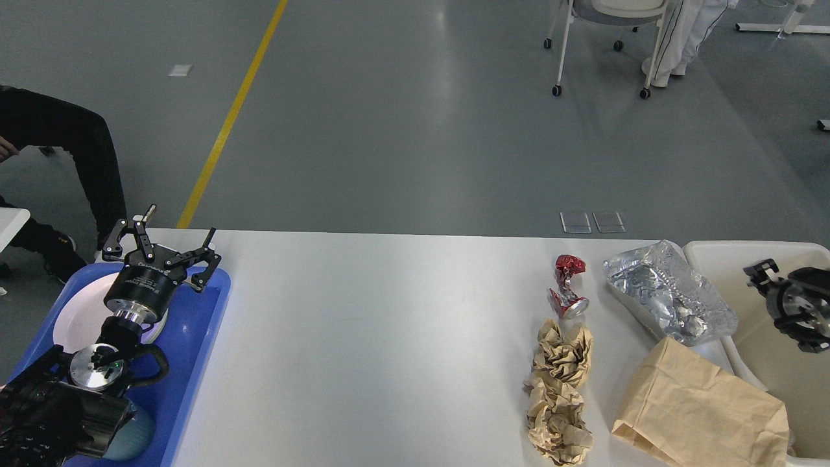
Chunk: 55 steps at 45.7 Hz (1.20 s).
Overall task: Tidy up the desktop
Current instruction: 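Lower the right gripper onto the crumpled brown paper and grasp it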
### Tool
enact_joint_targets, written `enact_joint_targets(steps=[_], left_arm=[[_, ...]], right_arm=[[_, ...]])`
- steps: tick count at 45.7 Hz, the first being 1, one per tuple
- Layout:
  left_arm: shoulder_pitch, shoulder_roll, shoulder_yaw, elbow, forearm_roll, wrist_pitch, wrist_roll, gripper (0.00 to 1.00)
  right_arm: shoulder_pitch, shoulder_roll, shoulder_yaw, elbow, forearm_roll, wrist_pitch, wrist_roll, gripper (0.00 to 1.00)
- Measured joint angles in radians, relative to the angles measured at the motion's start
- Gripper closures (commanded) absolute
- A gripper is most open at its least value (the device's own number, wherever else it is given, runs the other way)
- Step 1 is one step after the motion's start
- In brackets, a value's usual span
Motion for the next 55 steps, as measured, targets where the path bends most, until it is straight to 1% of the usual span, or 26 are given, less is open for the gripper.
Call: enact_joint_targets(steps=[6,9,11,16,21,28,32,40,44,48,51,55], left_arm=[[0.0,0.0,0.0,0.0,0.0,0.0,0.0,0.04],[0.0,0.0,0.0,0.0,0.0,0.0,0.0,0.04],[0.0,0.0,0.0,0.0,0.0,0.0,0.0,0.04],[0.0,0.0,0.001,0.0,0.0,0.0,0.0,0.04],[0.0,0.0,0.001,0.0,0.0,0.0,0.0,0.04],[0.0,0.0,0.0,0.0,0.0,0.0,0.0,0.04],[0.0,0.0,0.0,0.0,0.0,0.0,0.0,0.04],[0.0,0.0,0.0,0.0,0.0,0.0,0.0,0.04],[0.0,0.0,0.0,0.0,0.0,0.0,0.0,0.04],[0.0,0.0,0.0,0.0,0.0,0.0,0.0,0.04],[0.0,0.0,0.0,0.0,0.0,0.0,0.0,0.04],[0.0,0.0,0.0,0.0,0.0,0.0,0.0,0.04]], right_arm=[[0.185,0.032,-0.033,0.143,-0.173,0.041,-0.001,0.0],[0.284,0.039,-0.056,0.231,-0.243,0.085,-0.004,0.0],[0.346,0.04,-0.072,0.289,-0.268,0.127,-0.006,0.0],[0.514,0.038,-0.099,0.442,-0.29,0.271,-0.008,0.0],[0.644,0.024,-0.105,0.558,-0.291,0.374,-0.01,0.0],[0.812,-0.045,-0.139,0.734,-0.291,0.476,-0.012,0.0],[0.908,-0.087,-0.16,0.815,-0.292,0.557,-0.012,0.0],[1.025,-0.157,-0.163,0.897,-0.292,0.689,-0.013,0.0],[1.034,-0.166,-0.163,0.9,-0.297,0.708,-0.013,0.0],[0.979,-0.161,-0.173,0.893,-0.309,0.689,-0.013,0.0],[0.898,-0.147,-0.176,0.884,-0.325,0.642,-0.013,0.0],[0.774,-0.114,-0.177,0.858,-0.344,0.549,-0.013,0.0]])
